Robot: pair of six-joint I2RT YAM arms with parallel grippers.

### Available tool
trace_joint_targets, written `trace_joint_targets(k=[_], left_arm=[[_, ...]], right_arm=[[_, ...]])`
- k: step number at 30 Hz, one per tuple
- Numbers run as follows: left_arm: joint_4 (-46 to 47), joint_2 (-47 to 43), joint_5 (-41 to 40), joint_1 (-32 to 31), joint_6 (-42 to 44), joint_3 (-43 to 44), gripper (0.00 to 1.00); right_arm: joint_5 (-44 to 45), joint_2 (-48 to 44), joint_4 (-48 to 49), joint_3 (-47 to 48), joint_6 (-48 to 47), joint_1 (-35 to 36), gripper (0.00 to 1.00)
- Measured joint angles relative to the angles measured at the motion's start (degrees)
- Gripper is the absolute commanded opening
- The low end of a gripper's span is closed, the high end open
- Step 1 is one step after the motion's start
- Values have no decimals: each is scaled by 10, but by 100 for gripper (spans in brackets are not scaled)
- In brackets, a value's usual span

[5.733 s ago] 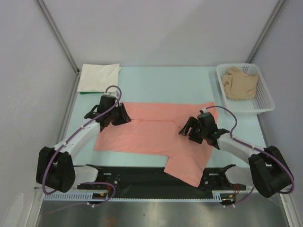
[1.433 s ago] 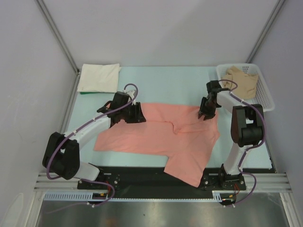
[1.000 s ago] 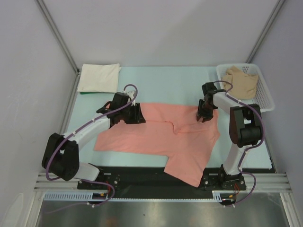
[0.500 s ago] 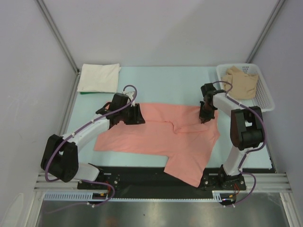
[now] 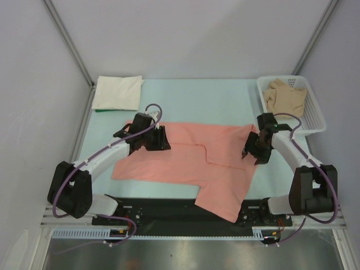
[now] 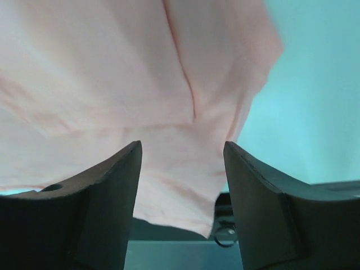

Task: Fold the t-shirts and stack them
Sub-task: Fold the tshirt

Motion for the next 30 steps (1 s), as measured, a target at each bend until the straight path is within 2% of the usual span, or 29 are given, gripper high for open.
trace_joint_targets(k=[3,8,10,13,16,23,24,27,28,30], left_arm=[[-19,0,-12,0,8,13,58],[-29,1,-12,31,17,49,59],[-25,1,-6,77,19,57,59],[-23,5,3,144,19,64,59],[-23,17,3,198,19,78,58],[-19,27,3,222,19,88,59],[-19,27,4,224,19,88,60],[-19,28,8,242,18,88,64],[-19,30,10,250,18,88,65],[-20,32,10,268,18,89,65]], right_arm=[[-7,29,14,62,-4,-39,61],[5,110,72,165,-16,-45,42],[10,144,90,195,-17,-45,43],[27,194,105,229,-20,-44,52],[54,254,107,272,-32,-41,54],[83,343,106,334,-60,-42,47],[82,351,106,340,-64,-42,44],[75,371,105,362,-75,-45,18],[75,377,103,370,-75,-46,1],[82,391,97,390,-78,-46,0]])
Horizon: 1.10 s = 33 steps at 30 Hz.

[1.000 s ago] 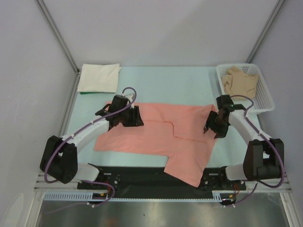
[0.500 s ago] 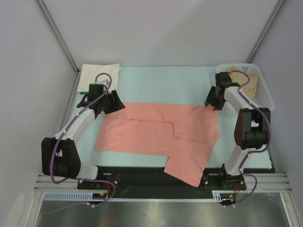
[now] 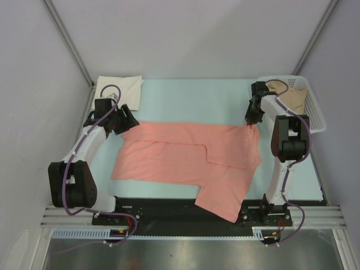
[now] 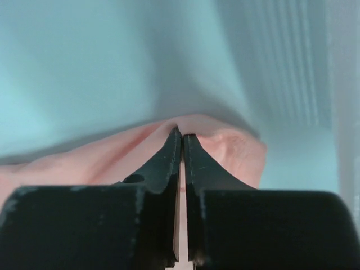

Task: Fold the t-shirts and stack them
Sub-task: Fold the tshirt

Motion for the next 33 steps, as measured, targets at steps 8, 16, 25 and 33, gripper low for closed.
trace_joint_targets(k=[8,16,25,33], left_arm=[[-2,42,-5,35,1,30,61],[13,109,-14,43,0,35,58],[36,117,-5,45,0,33,49],[98,181,24,44,-35,33,36]], right_arm=[[91,19,-18,31,-10,7,0],[121,59,-28,59,-26,14,51],[115,-3,-62,45,-17,58,80],[-11,-139,-45,-41,6,145,34]])
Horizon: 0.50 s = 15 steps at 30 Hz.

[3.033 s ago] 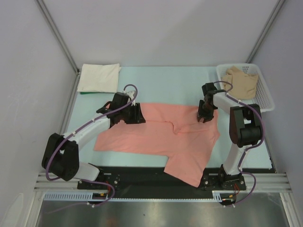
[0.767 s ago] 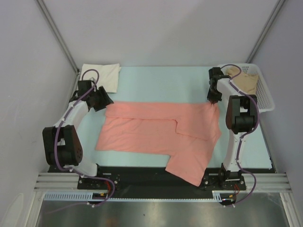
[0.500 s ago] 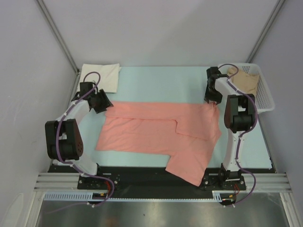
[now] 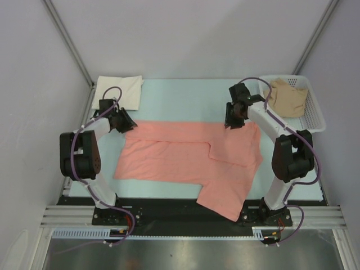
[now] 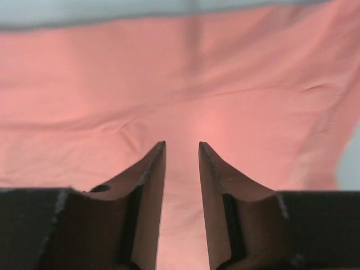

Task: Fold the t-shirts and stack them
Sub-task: Fold the tshirt

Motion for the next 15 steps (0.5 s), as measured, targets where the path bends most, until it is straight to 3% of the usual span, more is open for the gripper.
trace_joint_targets(k=[4,6,15], left_arm=[[23,37,4,-3,-15,7,36],[32,54,4,-3,-20,19,36],[38,136,-2,-4,-10,89,36]], right_arm=[[-66,-30,8,-66,15,8,10],[-89,-30,12,-92,23,0,9],[-128,-84,16,-195,39,-67,39]])
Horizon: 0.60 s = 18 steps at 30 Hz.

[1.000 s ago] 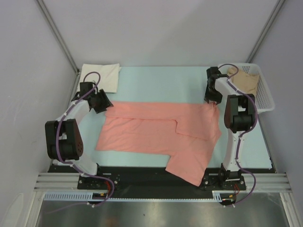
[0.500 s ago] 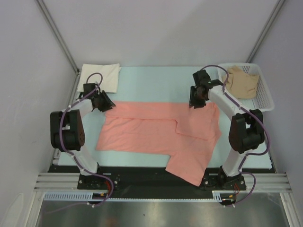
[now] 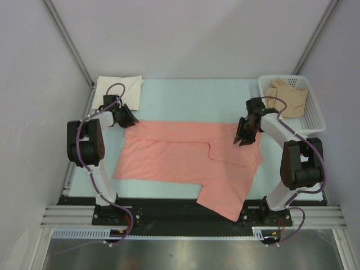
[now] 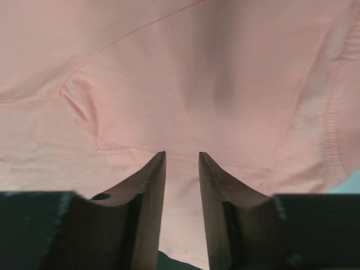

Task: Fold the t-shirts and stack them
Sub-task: Fold the tshirt

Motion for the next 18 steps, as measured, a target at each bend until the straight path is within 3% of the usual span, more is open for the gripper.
trace_joint_targets(k=[3,7,9,13,18], left_arm=[[-9,4,-9,-1,13,13,41],[-46,13,-23,-8,37,48,62],[-59,14,-31,-11,47,66,75],[-80,-8,-45,-13,57,72,76],[-116,-82,-70,-26,63,69,65]], right_arm=[[1,-2,-2,10,-3,-15,51],[21,36,-22,73,-5,-21,66],[33,61,-24,101,-10,-18,69],[65,100,-37,132,-18,-13,70],[104,143,-61,174,-25,-11,73]])
